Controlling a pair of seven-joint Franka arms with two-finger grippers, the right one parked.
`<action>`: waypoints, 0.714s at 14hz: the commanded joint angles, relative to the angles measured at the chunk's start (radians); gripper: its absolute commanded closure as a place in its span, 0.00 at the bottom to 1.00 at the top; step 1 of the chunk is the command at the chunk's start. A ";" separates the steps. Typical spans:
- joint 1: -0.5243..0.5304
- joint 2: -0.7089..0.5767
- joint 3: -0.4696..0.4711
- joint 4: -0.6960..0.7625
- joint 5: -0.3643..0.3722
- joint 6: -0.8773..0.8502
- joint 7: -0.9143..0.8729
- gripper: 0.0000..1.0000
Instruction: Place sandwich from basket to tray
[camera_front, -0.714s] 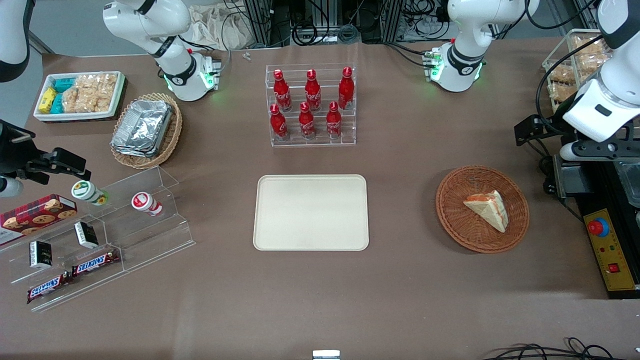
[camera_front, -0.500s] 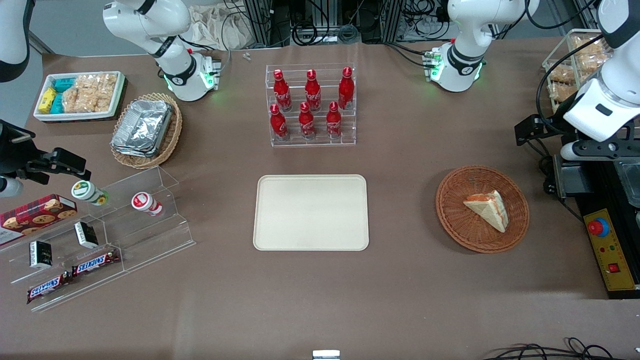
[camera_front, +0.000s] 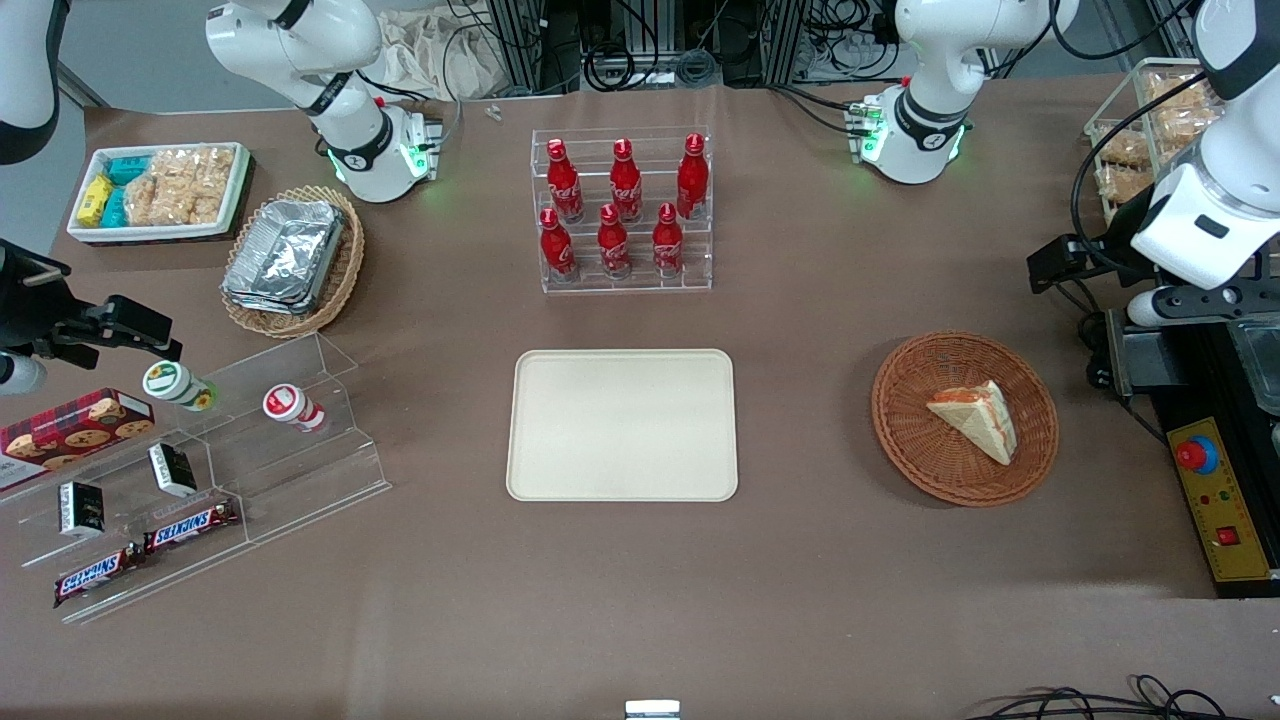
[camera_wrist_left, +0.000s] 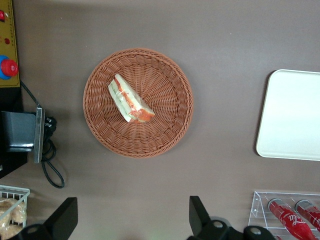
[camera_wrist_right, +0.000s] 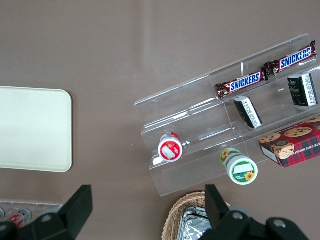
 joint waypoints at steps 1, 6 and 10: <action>-0.008 0.007 0.004 0.003 -0.002 -0.028 -0.119 0.00; 0.004 0.002 0.041 -0.107 0.006 0.037 -0.192 0.00; 0.006 0.007 0.076 -0.224 0.005 0.172 -0.233 0.00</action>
